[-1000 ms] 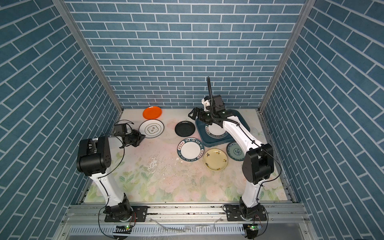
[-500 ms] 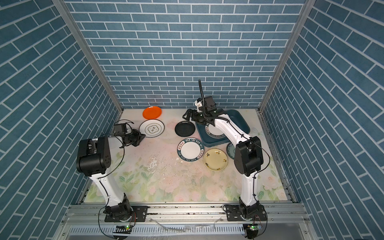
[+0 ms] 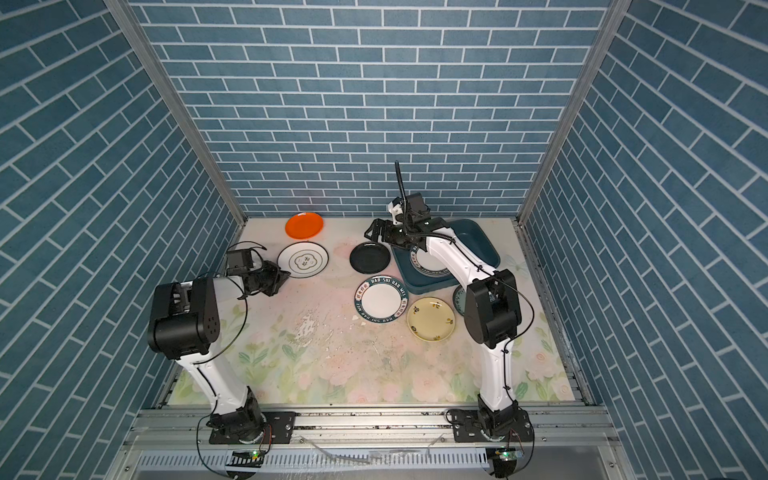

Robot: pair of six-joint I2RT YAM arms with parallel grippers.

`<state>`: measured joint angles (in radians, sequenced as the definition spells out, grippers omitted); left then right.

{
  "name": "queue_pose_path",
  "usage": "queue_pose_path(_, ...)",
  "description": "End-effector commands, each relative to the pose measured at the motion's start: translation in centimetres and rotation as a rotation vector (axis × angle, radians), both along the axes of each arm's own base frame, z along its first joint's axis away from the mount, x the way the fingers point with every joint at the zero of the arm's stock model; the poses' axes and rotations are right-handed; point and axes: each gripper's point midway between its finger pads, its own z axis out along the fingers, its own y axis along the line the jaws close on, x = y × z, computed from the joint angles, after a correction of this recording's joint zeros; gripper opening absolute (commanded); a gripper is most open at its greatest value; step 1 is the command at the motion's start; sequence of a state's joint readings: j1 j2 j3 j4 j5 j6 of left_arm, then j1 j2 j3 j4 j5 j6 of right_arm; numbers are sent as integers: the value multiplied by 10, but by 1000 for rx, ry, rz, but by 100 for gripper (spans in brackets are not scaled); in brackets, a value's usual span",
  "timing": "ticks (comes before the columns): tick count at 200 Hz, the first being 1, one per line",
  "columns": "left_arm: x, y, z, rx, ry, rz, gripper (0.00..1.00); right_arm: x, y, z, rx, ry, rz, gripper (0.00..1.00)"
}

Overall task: Place the plates into the plastic bin on the countertop
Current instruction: 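Carry the upright white plate toward the right gripper above the bin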

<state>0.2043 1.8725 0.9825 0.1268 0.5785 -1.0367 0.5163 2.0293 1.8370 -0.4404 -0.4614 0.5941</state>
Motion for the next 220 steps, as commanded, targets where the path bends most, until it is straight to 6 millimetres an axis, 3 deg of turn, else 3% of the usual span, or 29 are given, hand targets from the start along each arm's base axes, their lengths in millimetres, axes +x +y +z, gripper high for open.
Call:
queue_pose_path(1, 2, 0, 24, 2, -53, 5, 0, 1, 6, 12, 15, -43, 28, 98)
queue_pose_path(91, -4, -18, 98, 7, -193, -37, 0, -10, 4, 20, 47, -36, 37, 98)
queue_pose_path(144, -12, -34, 139, 13, -264, -78, 0, -22, 4, 42, 76, -58, 70, 98)
queue_pose_path(220, -14, -69, 175, -4, -321, -154, 0, -33, -7, 54, 54, -74, 61, 96)
